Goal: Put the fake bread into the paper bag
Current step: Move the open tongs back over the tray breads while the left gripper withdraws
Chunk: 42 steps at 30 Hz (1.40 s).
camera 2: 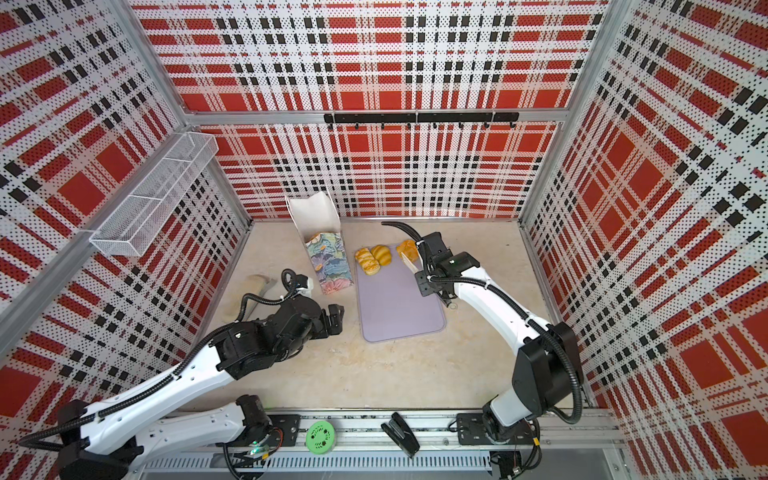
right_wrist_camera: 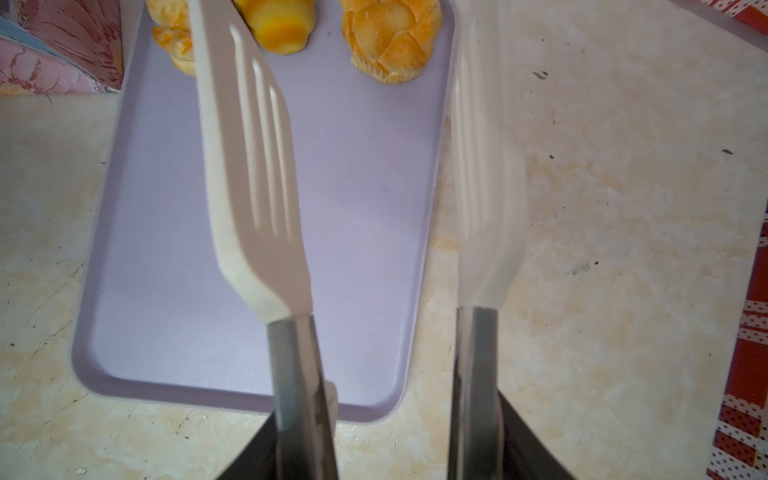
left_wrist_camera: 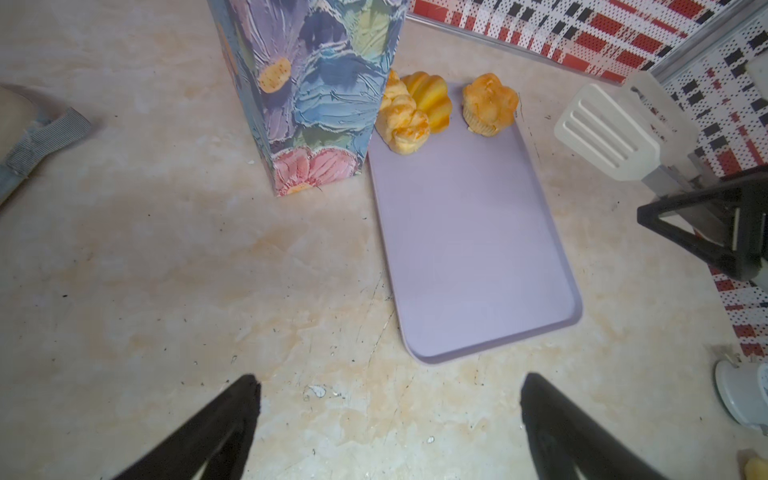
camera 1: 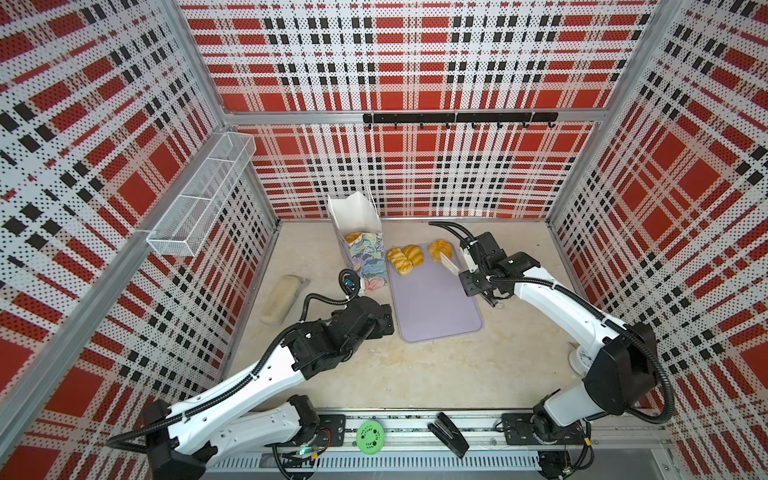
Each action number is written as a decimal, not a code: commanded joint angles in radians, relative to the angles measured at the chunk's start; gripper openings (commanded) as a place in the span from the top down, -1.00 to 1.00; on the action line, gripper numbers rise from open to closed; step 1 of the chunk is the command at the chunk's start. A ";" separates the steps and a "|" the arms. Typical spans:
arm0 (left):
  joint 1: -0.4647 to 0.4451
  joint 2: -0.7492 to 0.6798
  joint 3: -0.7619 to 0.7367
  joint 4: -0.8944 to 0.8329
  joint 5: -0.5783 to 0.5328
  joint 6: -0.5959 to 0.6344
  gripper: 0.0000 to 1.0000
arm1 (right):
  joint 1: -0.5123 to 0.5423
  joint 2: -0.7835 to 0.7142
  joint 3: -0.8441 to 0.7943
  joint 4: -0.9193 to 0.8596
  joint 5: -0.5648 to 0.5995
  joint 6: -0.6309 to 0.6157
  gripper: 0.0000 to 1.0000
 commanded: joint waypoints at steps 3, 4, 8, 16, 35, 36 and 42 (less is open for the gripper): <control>-0.021 0.039 -0.011 0.047 0.018 -0.033 -0.99 | -0.042 0.026 -0.012 0.054 -0.086 0.008 -0.18; -0.024 0.047 -0.015 0.055 0.028 -0.036 -0.99 | -0.043 0.035 -0.012 0.056 -0.090 0.002 -0.19; -0.035 0.080 -0.024 0.087 0.057 -0.048 -0.99 | -0.057 0.077 0.002 0.053 -0.114 -0.005 -0.20; -0.047 0.133 -0.024 0.128 0.092 -0.050 -0.99 | -0.072 0.158 0.052 0.057 -0.124 -0.017 -0.20; -0.068 0.198 -0.014 0.153 0.127 -0.059 -0.99 | -0.079 0.365 0.189 0.116 -0.038 -0.012 -0.26; -0.072 0.205 -0.011 0.155 0.126 -0.058 -0.99 | -0.080 0.376 0.198 0.117 -0.038 -0.011 -0.27; -0.090 0.241 0.012 0.155 0.123 -0.059 -0.99 | -0.080 0.439 0.263 0.107 -0.013 0.007 -0.28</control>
